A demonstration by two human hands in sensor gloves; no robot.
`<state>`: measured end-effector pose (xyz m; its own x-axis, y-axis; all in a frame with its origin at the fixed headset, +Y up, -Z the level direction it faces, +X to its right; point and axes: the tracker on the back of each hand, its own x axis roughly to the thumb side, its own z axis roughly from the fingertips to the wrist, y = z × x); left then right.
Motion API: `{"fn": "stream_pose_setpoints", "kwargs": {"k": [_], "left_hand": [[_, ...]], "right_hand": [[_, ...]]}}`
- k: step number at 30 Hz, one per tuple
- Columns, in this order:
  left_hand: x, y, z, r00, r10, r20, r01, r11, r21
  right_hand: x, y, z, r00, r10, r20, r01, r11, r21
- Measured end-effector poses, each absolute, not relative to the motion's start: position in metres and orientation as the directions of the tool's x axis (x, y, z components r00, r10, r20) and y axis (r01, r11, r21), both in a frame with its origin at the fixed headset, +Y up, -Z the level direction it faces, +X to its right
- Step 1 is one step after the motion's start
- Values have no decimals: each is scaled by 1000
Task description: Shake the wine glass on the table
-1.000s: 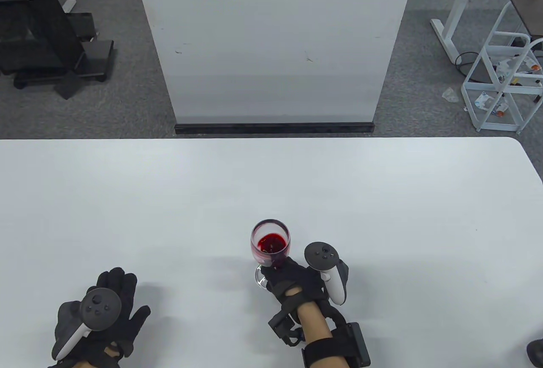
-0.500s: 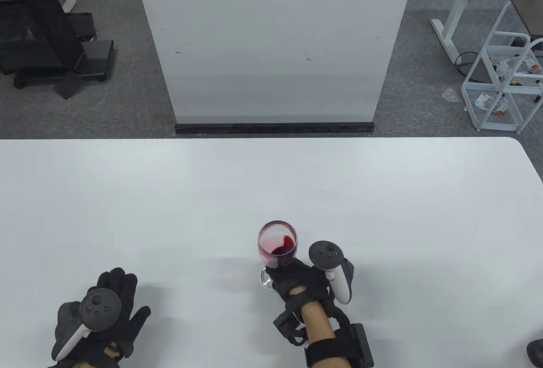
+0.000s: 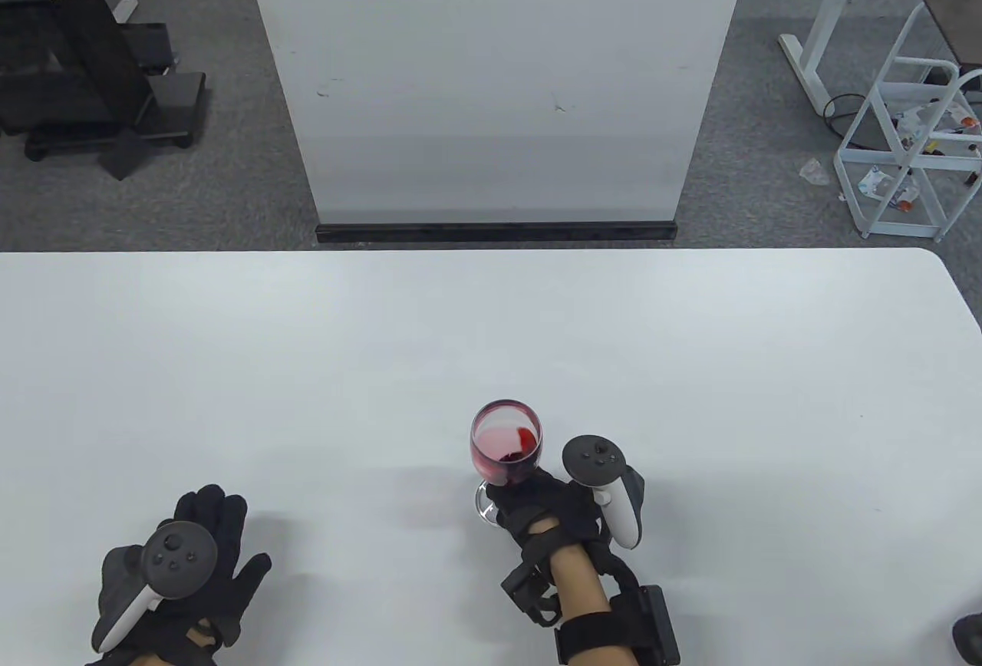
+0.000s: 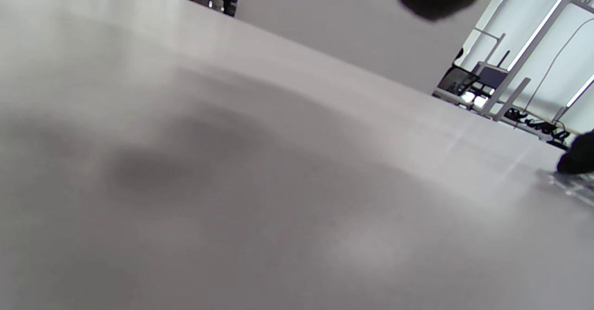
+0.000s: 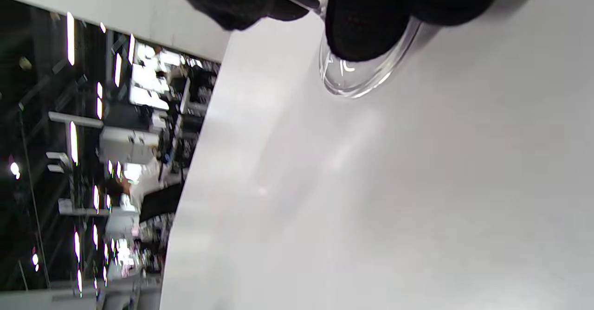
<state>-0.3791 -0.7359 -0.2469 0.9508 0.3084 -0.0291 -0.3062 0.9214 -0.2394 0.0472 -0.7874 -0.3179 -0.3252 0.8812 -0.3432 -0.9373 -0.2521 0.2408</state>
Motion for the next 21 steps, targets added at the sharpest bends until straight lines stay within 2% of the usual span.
{"fn": "stream_pose_setpoints", "kwargs": {"k": [2,4,7,8,12,16,18,19,21], "left_hand": [[-379,-737,-247,953,302,-27,-299,923,-244],[-378,-737,-247,953,303,-26,-300,922,-246],[-378,-737,-247,951,309,-24,-305,919,-249],[-378,-737,-247,951,310,-23,-305,919,-251],[-378,-738,-248,950,310,-25,-306,916,-260],[-378,-737,-247,950,310,-27,-307,917,-254],[-378,-737,-247,950,310,-27,-306,916,-258],[-378,-737,-247,951,308,-28,-304,917,-258],[-378,-737,-247,951,307,-29,-304,918,-255]], "right_hand": [[48,-783,-320,-320,877,-358,-921,-200,334],[55,-781,-323,-374,858,-352,-890,-224,398],[54,-786,-320,-316,884,-344,-944,-254,213],[53,-786,-320,-313,883,-349,-944,-249,215],[51,-780,-322,-392,857,-335,-887,-256,384],[47,-784,-319,-348,875,-336,-931,-281,233],[46,-781,-320,-354,874,-333,-920,-261,293],[47,-778,-321,-392,853,-345,-893,-262,367],[51,-778,-321,-420,845,-332,-881,-291,373]]}}
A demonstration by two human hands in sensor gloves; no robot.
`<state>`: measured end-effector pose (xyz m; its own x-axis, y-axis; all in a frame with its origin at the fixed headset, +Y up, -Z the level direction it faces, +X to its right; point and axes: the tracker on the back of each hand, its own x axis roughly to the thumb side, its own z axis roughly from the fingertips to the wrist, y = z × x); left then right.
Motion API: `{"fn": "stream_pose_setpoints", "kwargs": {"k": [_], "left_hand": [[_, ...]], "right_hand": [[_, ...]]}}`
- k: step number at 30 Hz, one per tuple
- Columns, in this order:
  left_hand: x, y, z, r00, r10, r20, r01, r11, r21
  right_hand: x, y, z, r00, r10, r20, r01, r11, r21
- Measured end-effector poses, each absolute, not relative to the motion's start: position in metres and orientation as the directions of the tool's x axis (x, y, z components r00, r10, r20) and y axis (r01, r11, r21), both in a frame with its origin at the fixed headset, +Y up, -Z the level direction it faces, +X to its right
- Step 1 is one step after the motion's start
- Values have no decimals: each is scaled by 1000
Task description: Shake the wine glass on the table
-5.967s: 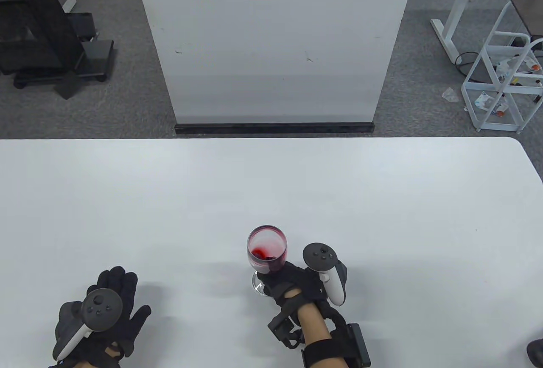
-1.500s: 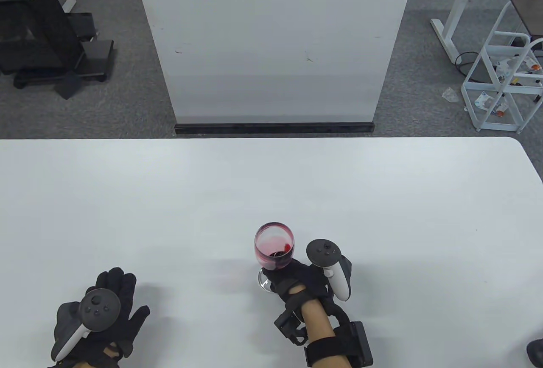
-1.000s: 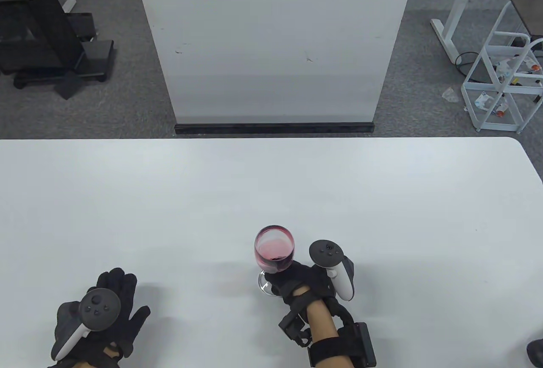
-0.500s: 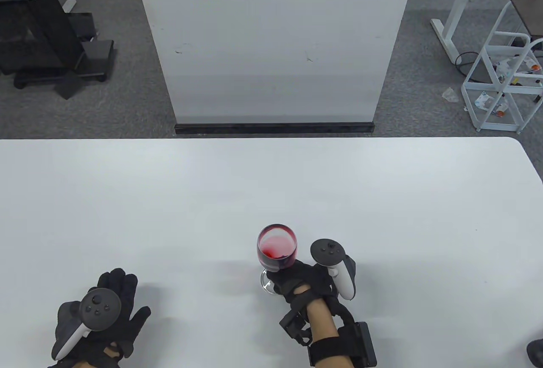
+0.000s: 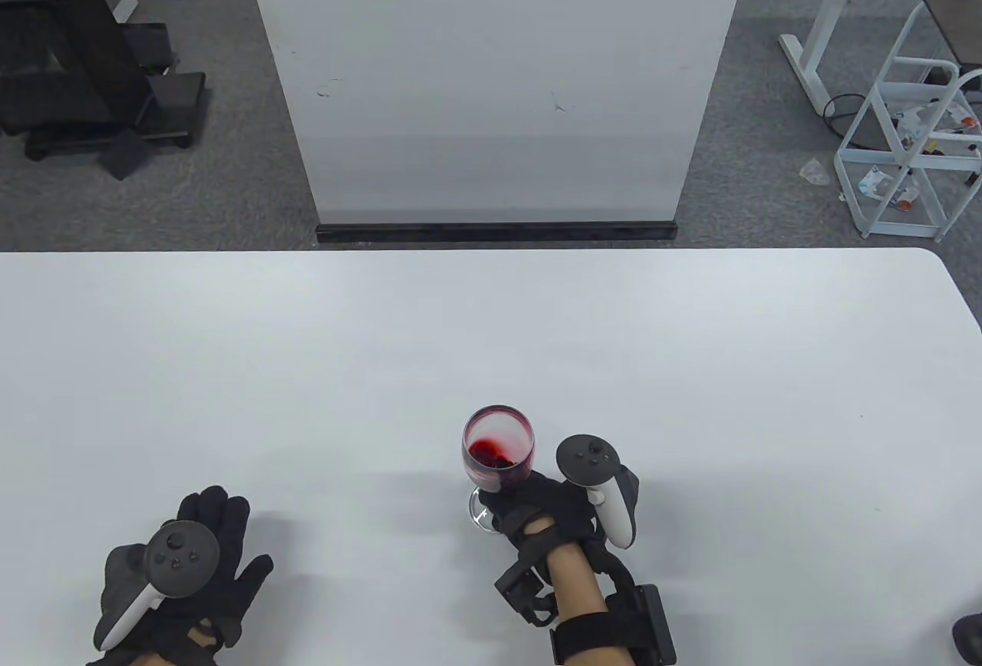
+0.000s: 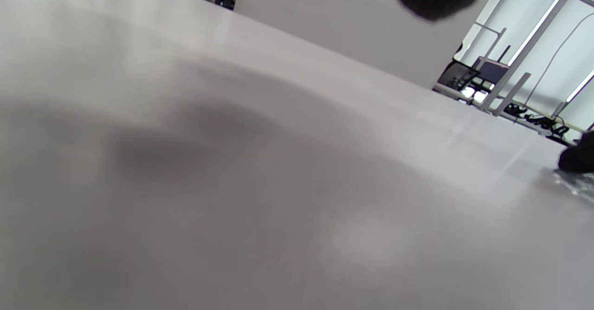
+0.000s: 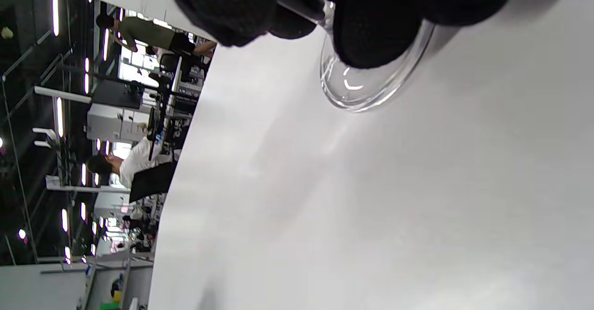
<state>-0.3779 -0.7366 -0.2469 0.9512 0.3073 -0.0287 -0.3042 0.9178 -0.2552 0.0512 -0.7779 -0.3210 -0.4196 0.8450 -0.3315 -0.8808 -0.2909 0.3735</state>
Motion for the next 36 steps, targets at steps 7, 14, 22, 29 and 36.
{"fn": "stream_pose_setpoints", "kwargs": {"k": [7,14,22,29,36], "left_hand": [[-378,-738,-248,951,308,-36,-306,915,-263],[-378,-740,-249,952,304,-34,-301,914,-273],[-378,-738,-248,950,310,-33,-307,914,-266],[-377,-738,-248,951,308,-33,-305,913,-272],[-378,-735,-247,948,316,-36,-314,914,-258]], "right_hand": [[46,-777,-322,-427,842,-330,-873,-289,393],[46,-780,-320,-362,871,-332,-912,-256,321],[48,-781,-320,-360,874,-326,-919,-273,285],[48,-786,-319,-319,884,-342,-936,-238,257],[54,-780,-319,-408,854,-322,-905,-333,264]]}}
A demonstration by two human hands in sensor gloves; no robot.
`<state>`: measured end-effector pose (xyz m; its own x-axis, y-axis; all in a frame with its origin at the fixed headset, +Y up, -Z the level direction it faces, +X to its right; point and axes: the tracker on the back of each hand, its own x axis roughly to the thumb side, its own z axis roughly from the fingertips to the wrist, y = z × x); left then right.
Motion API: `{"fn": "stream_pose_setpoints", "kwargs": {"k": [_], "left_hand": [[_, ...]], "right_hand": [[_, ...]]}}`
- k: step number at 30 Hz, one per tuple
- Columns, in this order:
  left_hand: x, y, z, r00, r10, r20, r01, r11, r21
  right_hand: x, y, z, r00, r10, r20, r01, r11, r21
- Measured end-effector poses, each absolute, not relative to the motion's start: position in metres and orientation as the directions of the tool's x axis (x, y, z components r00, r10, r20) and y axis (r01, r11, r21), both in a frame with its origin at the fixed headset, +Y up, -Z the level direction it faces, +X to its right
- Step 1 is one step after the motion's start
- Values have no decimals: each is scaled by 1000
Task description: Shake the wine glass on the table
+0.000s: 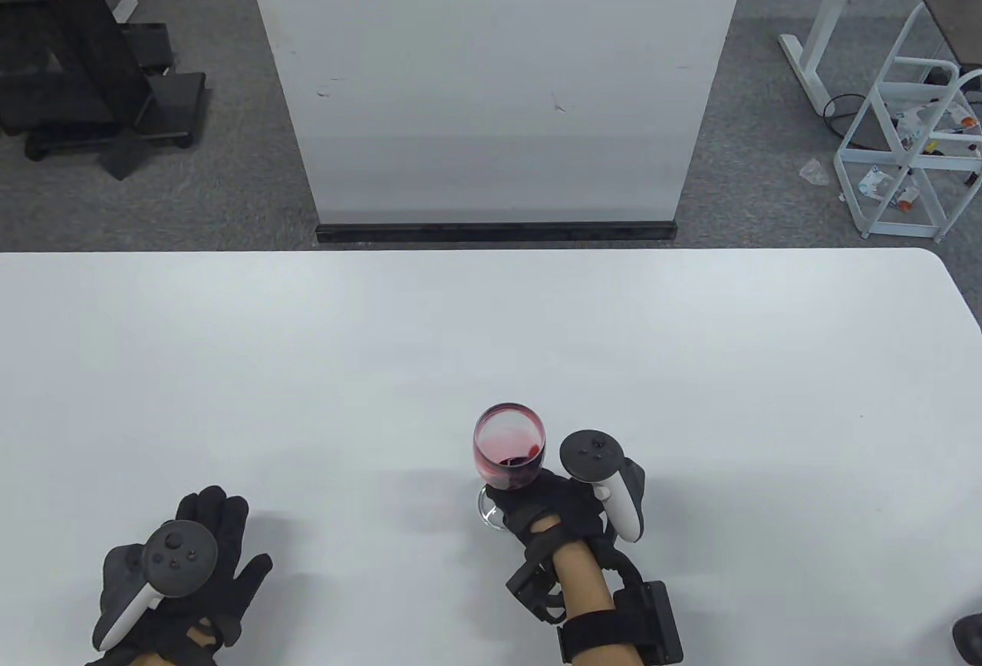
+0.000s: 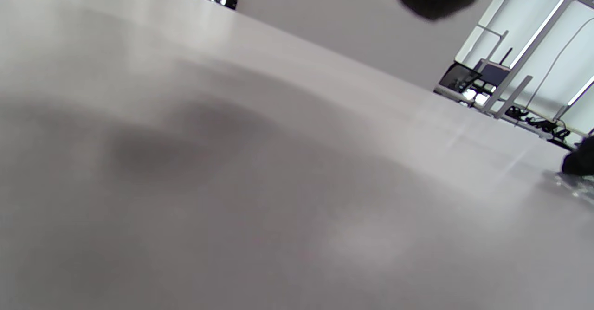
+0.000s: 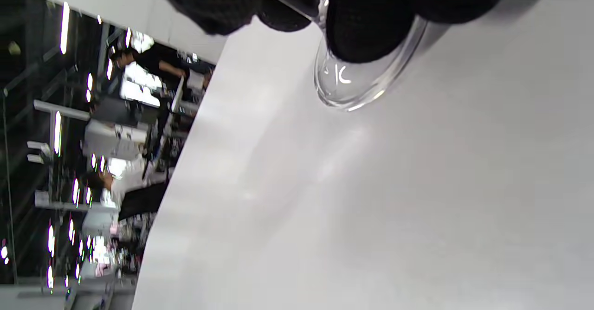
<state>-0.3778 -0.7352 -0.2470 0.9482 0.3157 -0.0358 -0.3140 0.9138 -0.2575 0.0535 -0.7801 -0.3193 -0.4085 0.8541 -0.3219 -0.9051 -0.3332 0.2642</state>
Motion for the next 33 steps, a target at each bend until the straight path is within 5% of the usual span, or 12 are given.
{"fn": "stream_pose_setpoints", "kwargs": {"k": [5,9,14,18,22,26,30,33], "left_hand": [[-378,-736,-247,949,313,-38,-311,914,-262],[-378,-736,-248,950,311,-37,-310,915,-259],[-379,-736,-248,948,314,-42,-314,913,-262],[-378,-736,-248,948,316,-40,-315,913,-259],[-378,-735,-247,947,317,-40,-317,913,-259],[-378,-734,-246,946,321,-34,-319,912,-256],[-377,-734,-246,947,319,-33,-316,913,-257],[-377,-734,-246,946,321,-30,-318,913,-255]], "right_hand": [[51,-776,-322,-440,838,-322,-859,-289,423],[51,-785,-319,-344,879,-331,-926,-258,277],[52,-777,-322,-429,842,-328,-871,-289,398],[50,-785,-319,-343,877,-335,-931,-271,245],[50,-775,-322,-455,837,-303,-867,-338,367],[47,-777,-316,-443,849,-287,-894,-398,206],[49,-775,-319,-442,842,-310,-880,-341,330],[52,-779,-317,-411,860,-303,-904,-340,259]]}}
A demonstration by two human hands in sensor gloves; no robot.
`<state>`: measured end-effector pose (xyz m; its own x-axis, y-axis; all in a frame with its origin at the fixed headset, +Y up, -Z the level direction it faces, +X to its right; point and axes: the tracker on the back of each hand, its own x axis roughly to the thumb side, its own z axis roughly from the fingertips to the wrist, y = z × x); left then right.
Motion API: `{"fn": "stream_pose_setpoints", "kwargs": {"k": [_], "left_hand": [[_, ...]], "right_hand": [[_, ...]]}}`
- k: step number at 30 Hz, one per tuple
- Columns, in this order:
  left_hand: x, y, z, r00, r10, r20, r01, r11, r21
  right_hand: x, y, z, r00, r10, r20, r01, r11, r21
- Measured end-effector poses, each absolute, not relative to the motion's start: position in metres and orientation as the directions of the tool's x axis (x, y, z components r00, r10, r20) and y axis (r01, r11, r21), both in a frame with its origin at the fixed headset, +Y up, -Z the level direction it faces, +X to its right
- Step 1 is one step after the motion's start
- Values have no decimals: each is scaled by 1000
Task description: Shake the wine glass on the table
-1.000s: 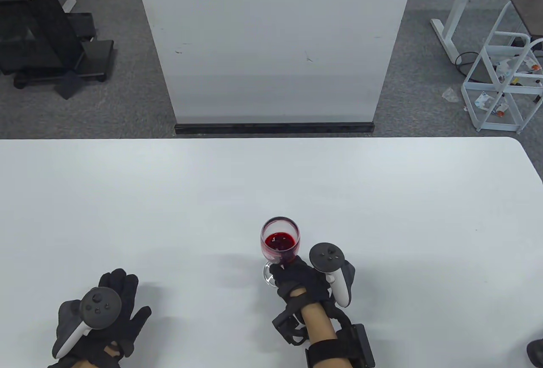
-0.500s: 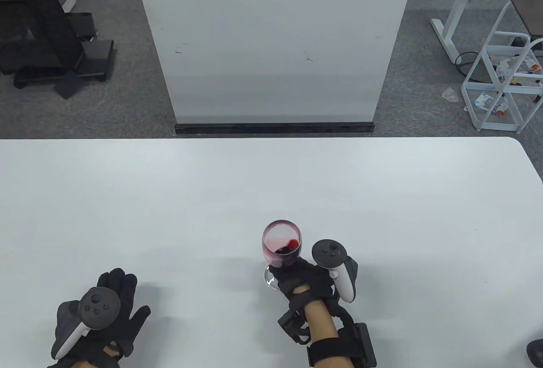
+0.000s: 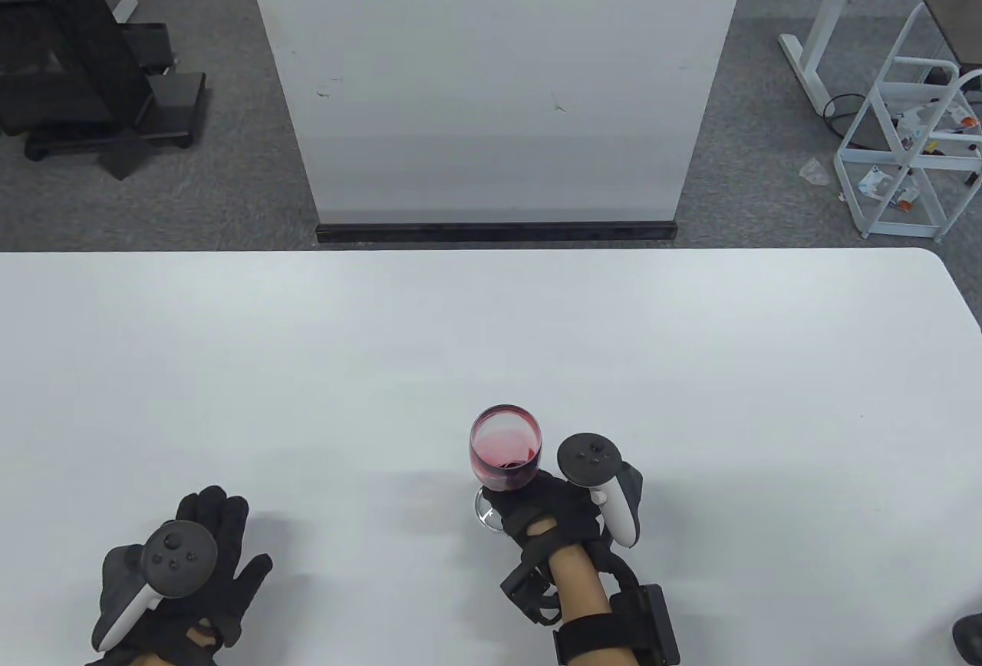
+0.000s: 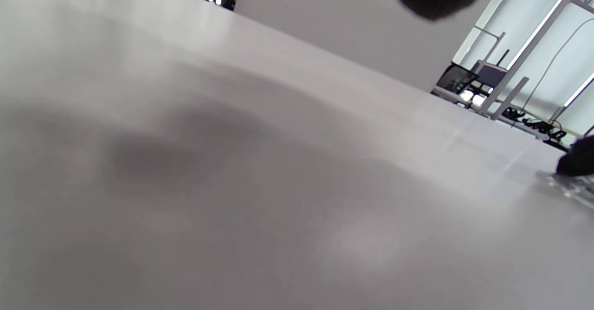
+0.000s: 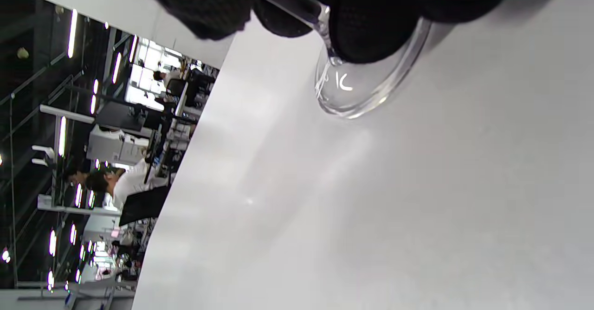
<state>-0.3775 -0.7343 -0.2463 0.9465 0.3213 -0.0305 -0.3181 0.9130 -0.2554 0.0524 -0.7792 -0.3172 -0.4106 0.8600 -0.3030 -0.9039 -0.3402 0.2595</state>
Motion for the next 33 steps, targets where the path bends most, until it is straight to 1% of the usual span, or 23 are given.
{"fn": "stream_pose_setpoints", "kwargs": {"k": [2,3,5,9,10,13,15,16,17,18,20,21,23,24,28,29,31,33], "left_hand": [[-377,-735,-247,947,320,-30,-317,911,-263],[-377,-735,-247,947,320,-30,-316,911,-264],[-377,-735,-247,947,319,-31,-316,912,-263],[-377,-736,-247,948,318,-30,-314,912,-263],[-377,-736,-247,948,318,-32,-314,912,-265],[-378,-735,-247,947,319,-35,-317,912,-260],[-378,-735,-247,947,319,-34,-316,912,-260],[-377,-736,-247,948,318,-33,-315,912,-262],[-377,-737,-248,948,316,-33,-313,911,-270],[-377,-737,-248,948,315,-34,-312,910,-271],[-378,-736,-247,947,319,-37,-317,910,-269],[-378,-736,-247,946,321,-38,-319,909,-266],[-377,-736,-247,947,319,-37,-317,910,-267],[-377,-737,-248,948,315,-36,-312,910,-272],[-378,-736,-247,947,318,-40,-317,912,-261],[-378,-735,-246,947,319,-39,-318,913,-256],[-378,-736,-247,947,318,-37,-316,912,-262],[-377,-737,-248,949,313,-34,-310,911,-273]], "right_hand": [[51,-781,-317,-367,874,-319,-917,-282,281],[51,-780,-317,-365,876,-317,-916,-276,293],[56,-779,-320,-416,860,-295,-883,-305,357],[51,-783,-318,-361,875,-323,-920,-277,279],[50,-782,-318,-374,871,-320,-914,-287,286],[55,-776,-321,-459,836,-301,-866,-345,362],[56,-779,-319,-412,855,-315,-900,-326,290],[55,-781,-318,-398,862,-313,-907,-318,276],[53,-782,-317,-366,871,-327,-917,-278,286],[54,-781,-318,-369,871,-325,-915,-278,292],[57,-778,-320,-431,846,-314,-876,-309,370],[58,-778,-320,-435,846,-310,-875,-315,368],[54,-783,-320,-378,867,-324,-913,-291,287],[52,-783,-319,-370,868,-332,-917,-284,279],[55,-776,-321,-444,839,-315,-869,-317,380],[57,-776,-321,-452,835,-314,-869,-333,366],[54,-780,-320,-425,851,-309,-896,-346,279],[50,-781,-318,-419,852,-312,-896,-333,294]]}}
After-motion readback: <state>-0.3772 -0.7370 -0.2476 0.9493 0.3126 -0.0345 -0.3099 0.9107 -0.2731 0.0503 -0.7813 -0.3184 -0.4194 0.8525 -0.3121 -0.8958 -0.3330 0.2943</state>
